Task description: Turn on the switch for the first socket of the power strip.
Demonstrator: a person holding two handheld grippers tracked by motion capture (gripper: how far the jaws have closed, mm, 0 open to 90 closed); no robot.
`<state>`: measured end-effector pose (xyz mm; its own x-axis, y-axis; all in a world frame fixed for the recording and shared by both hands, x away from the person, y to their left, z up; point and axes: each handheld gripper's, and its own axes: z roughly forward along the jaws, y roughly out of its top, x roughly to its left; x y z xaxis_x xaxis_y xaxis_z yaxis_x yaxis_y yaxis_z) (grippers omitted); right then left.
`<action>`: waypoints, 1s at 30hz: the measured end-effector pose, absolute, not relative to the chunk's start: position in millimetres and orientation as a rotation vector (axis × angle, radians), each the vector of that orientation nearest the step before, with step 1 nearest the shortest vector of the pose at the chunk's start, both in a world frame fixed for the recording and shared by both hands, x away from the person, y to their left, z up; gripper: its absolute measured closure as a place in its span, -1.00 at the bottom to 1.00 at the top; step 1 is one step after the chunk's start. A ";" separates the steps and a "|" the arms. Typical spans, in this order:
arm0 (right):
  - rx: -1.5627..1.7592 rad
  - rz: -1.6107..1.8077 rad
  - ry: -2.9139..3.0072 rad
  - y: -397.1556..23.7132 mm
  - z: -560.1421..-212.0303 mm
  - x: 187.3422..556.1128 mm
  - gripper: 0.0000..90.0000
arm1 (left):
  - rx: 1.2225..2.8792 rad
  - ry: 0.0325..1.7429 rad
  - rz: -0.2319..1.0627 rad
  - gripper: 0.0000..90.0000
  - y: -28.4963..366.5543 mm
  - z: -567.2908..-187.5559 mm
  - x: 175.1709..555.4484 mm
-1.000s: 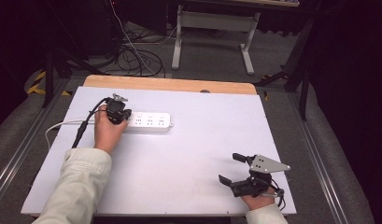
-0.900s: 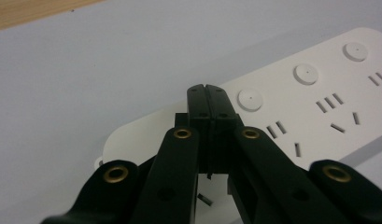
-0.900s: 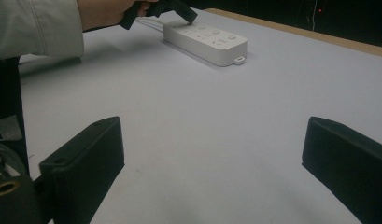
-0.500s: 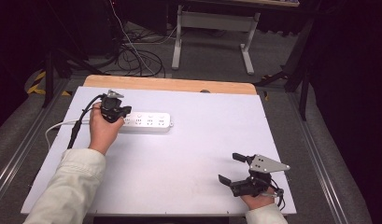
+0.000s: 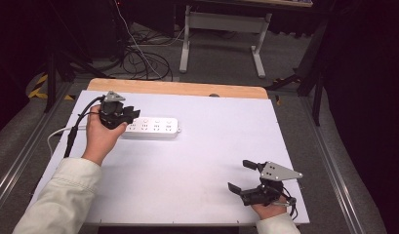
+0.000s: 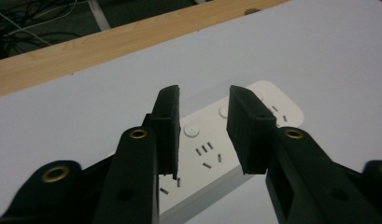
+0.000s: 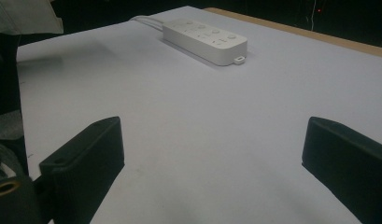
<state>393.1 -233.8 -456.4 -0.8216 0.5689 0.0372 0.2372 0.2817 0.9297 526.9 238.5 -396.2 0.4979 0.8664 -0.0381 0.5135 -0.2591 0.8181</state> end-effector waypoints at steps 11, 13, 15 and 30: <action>0.732 1.552 2.254 -233.7 -456.2 392.9 -0.87 | 1.940 1.039 0.531 -0.17 235.0 -379.9 501.0; 0.732 1.552 2.253 -233.8 -456.1 392.9 -0.87 | 1.943 1.026 0.540 -0.22 234.6 -377.9 494.7; 0.732 1.553 2.251 -234.0 -456.0 392.8 -0.87 | 1.926 0.999 0.531 -0.31 235.1 -376.5 487.7; 0.734 1.555 2.251 -233.3 -455.9 392.3 -0.87 | 1.874 0.838 0.524 -0.58 254.3 -380.4 429.9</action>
